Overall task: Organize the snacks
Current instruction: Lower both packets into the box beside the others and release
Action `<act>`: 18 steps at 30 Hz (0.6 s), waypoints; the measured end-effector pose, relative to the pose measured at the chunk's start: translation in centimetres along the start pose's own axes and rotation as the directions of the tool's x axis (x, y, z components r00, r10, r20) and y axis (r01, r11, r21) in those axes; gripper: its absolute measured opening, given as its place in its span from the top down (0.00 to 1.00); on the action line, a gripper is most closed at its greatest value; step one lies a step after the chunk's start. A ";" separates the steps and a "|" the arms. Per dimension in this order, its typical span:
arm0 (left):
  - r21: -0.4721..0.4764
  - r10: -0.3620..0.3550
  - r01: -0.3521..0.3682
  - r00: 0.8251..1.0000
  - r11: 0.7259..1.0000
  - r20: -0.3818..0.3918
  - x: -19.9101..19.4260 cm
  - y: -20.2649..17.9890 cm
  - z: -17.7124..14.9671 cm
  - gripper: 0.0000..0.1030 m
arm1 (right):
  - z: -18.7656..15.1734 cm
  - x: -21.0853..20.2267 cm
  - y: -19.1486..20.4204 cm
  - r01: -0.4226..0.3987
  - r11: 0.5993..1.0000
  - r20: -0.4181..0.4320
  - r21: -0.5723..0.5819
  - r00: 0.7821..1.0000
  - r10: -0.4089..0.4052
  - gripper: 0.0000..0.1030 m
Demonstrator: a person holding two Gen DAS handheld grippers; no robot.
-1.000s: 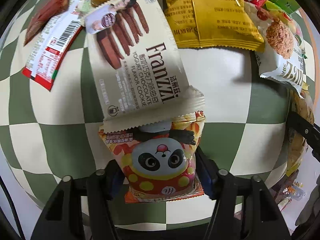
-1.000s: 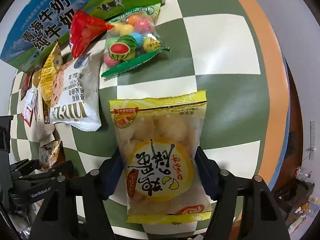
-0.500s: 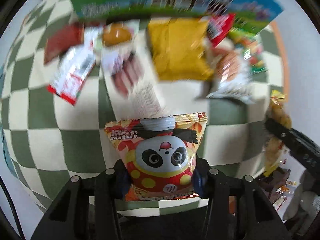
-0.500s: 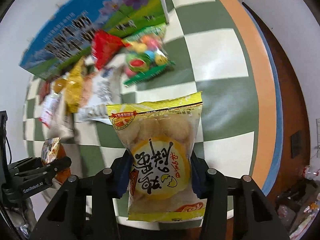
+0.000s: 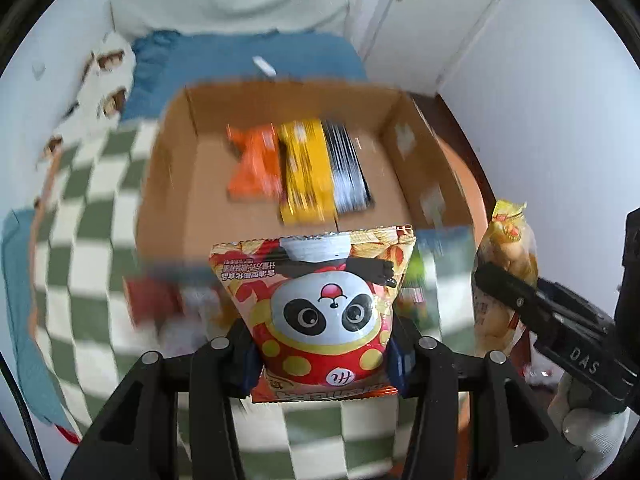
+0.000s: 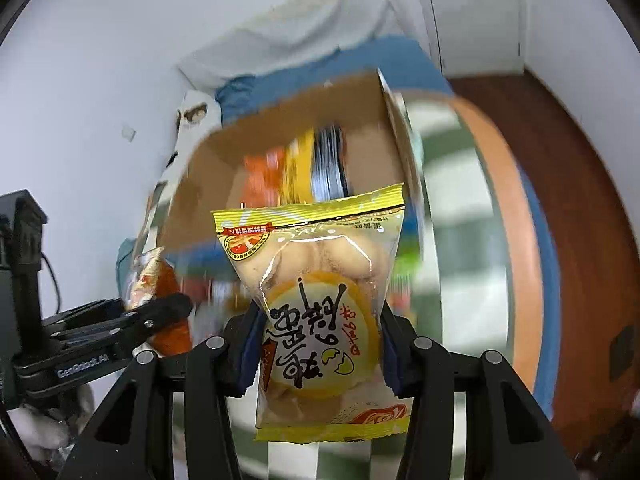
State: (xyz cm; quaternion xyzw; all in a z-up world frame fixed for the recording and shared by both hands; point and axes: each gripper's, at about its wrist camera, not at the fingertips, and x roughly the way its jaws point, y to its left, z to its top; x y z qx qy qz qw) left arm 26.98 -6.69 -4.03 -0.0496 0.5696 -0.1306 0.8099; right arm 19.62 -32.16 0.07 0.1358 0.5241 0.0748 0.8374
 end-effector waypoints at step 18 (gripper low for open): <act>-0.059 0.227 -0.242 0.956 0.969 -0.183 14.5 11.4 15.7 0.55 | 19.5 19.5 1.2 0.231 0.968 -0.145 -0.096 0.959 -0.243 0.50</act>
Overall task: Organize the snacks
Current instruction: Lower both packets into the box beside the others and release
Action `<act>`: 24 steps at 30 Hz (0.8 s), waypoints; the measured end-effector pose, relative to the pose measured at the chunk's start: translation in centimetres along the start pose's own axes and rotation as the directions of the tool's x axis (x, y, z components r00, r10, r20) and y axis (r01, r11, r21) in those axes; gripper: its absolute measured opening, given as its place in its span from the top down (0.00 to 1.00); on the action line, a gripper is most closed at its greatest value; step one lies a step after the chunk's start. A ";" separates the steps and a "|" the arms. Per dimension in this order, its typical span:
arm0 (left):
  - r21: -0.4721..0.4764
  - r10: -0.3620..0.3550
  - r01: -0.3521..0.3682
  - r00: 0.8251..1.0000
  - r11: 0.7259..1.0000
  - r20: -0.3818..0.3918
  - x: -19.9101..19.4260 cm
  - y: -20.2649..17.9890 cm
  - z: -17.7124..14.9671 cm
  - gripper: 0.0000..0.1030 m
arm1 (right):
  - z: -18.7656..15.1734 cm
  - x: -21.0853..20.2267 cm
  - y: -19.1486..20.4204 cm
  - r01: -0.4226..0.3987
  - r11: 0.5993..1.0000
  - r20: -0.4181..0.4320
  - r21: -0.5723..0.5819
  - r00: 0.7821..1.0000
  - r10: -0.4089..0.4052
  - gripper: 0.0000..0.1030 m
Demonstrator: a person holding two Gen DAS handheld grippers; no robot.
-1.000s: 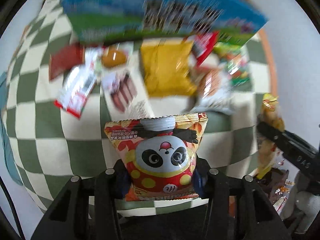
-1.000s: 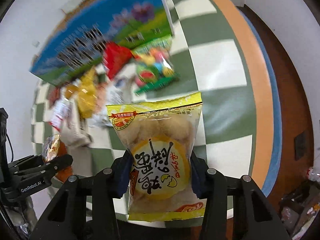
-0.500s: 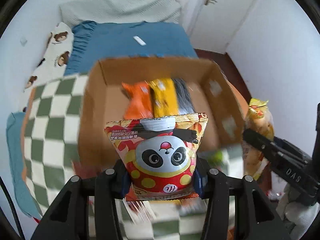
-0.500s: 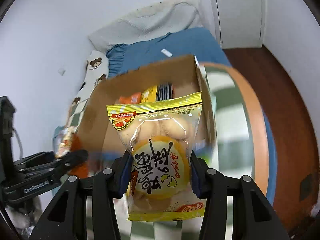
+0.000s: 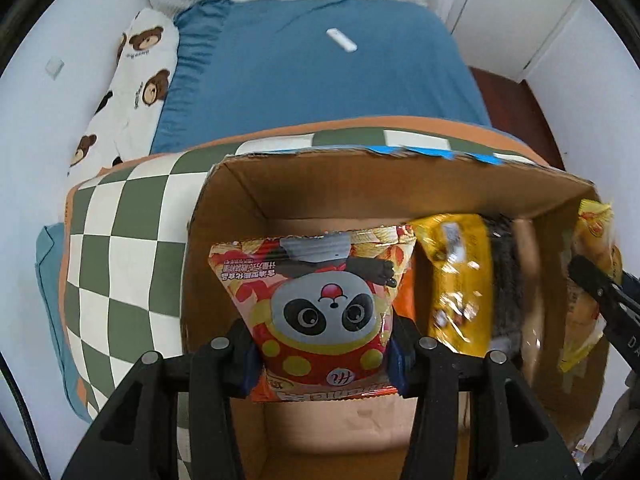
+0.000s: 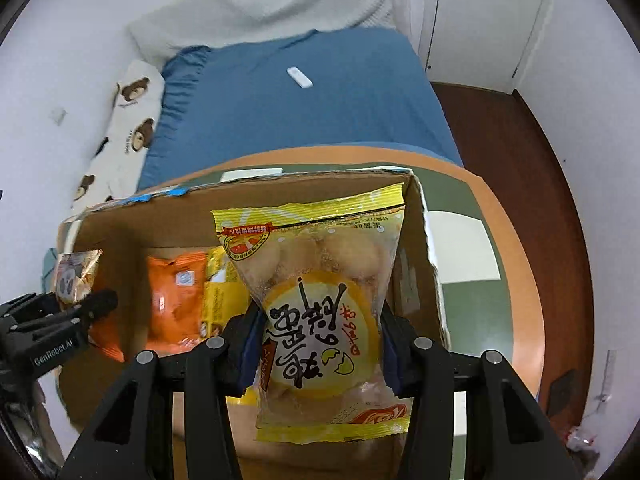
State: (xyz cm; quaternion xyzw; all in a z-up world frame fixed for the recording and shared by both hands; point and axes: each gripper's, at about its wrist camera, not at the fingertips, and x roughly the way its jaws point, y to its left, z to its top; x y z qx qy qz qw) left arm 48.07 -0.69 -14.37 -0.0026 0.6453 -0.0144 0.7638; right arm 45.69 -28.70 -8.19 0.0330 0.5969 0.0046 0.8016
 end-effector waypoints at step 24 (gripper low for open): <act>-0.071 -0.051 0.046 0.995 0.996 -0.080 2.4 1.3 2.3 0.10 | 0.3 3.7 0.3 0.022 1.000 -0.106 -0.006 0.994 -0.023 0.06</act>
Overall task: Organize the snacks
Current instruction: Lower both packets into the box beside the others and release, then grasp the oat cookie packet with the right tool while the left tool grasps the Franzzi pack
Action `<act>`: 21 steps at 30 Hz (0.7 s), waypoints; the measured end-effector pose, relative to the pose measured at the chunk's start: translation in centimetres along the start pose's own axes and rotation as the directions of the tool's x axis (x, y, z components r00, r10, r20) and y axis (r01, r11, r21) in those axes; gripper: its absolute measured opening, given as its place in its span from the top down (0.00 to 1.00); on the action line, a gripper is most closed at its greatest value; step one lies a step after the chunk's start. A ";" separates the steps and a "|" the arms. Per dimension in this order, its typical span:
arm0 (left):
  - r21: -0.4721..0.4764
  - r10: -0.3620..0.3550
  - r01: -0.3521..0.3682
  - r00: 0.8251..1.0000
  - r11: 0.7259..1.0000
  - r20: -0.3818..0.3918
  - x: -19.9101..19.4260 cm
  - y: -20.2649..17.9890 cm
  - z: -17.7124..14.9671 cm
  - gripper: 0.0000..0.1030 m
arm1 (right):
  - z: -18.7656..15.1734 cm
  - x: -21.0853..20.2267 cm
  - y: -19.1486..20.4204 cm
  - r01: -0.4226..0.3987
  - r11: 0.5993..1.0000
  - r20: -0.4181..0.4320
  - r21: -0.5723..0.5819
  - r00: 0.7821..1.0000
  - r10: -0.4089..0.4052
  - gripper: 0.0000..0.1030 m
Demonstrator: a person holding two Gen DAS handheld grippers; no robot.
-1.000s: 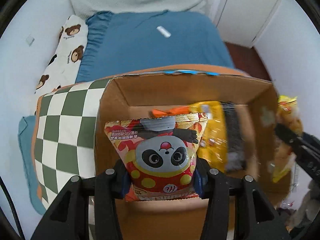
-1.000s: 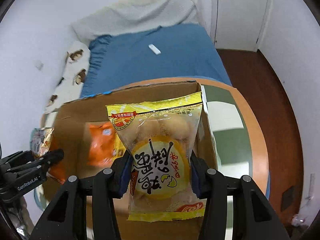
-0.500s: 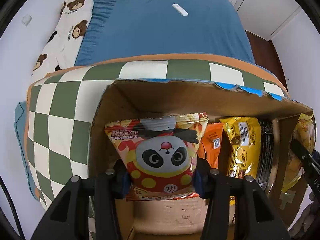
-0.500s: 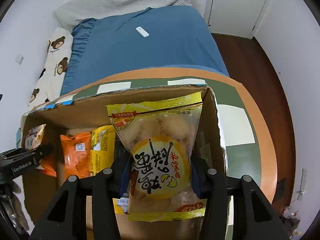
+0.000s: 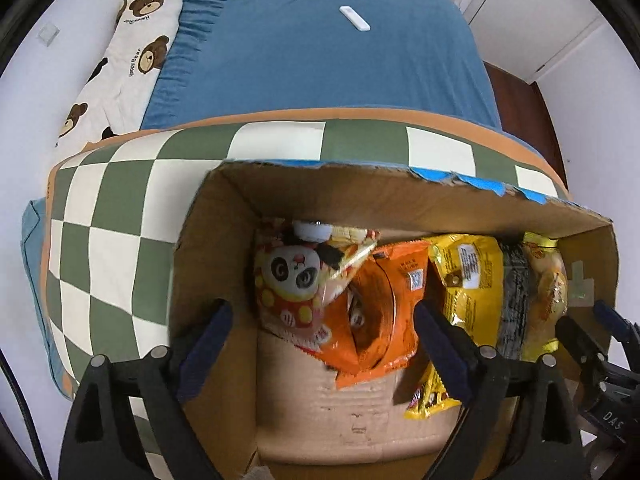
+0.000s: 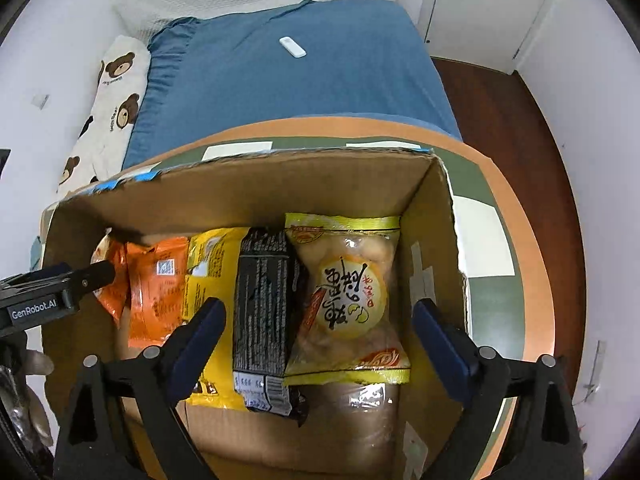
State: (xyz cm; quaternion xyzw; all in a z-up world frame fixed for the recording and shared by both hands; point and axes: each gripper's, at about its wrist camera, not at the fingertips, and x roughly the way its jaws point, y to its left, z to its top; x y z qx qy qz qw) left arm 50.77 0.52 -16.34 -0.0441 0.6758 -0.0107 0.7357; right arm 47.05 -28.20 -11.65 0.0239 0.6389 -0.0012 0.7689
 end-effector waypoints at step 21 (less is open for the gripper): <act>0.056 -0.016 -0.003 0.945 0.998 0.328 -11.0 -1.4 -12.7 0.10 | -10.6 -8.9 1.0 -0.013 0.998 0.191 -0.058 0.981 0.024 0.06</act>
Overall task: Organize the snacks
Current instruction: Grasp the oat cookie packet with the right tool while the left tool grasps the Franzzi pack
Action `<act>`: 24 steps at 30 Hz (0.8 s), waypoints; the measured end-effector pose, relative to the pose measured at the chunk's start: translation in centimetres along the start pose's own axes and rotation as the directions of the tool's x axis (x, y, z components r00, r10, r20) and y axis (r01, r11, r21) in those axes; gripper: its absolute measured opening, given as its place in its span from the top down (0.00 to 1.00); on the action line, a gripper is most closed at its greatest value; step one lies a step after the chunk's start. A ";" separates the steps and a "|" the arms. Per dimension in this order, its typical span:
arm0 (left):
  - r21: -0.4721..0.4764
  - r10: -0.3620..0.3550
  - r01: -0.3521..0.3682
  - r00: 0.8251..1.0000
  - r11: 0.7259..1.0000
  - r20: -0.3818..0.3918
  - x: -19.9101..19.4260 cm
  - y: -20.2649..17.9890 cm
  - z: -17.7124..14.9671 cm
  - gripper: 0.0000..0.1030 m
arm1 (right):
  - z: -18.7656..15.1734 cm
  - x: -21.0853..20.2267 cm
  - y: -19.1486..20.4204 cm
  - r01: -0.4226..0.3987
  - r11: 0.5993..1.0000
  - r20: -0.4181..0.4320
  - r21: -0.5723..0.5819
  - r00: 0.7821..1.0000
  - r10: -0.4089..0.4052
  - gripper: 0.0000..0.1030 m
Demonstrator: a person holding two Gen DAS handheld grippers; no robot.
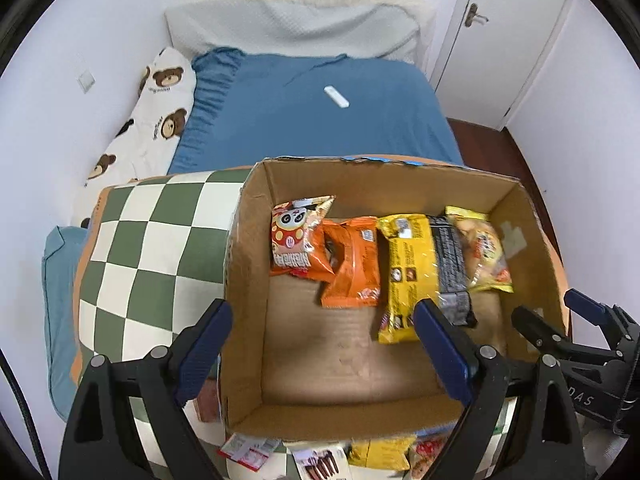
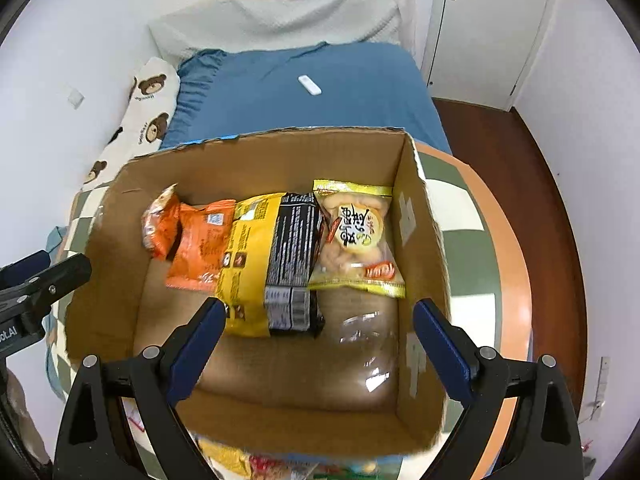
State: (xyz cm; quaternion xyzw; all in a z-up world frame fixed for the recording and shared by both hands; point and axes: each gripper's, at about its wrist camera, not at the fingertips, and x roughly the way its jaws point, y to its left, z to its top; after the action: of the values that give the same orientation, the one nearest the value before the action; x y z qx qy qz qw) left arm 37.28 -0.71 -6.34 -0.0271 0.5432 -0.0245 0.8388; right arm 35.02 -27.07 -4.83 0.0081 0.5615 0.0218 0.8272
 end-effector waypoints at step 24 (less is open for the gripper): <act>-0.009 0.011 -0.009 0.975 1.000 0.221 -10.4 -1.6 -9.6 0.10 | -10.3 -15.7 0.4 -0.088 0.996 0.306 0.003 0.949 0.082 0.06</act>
State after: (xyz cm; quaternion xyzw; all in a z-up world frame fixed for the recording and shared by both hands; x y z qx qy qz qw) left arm 24.24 -1.74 -0.70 -0.0301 0.4467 -0.0151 0.8940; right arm 19.69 -27.46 5.94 0.0425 0.4262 0.0511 0.9022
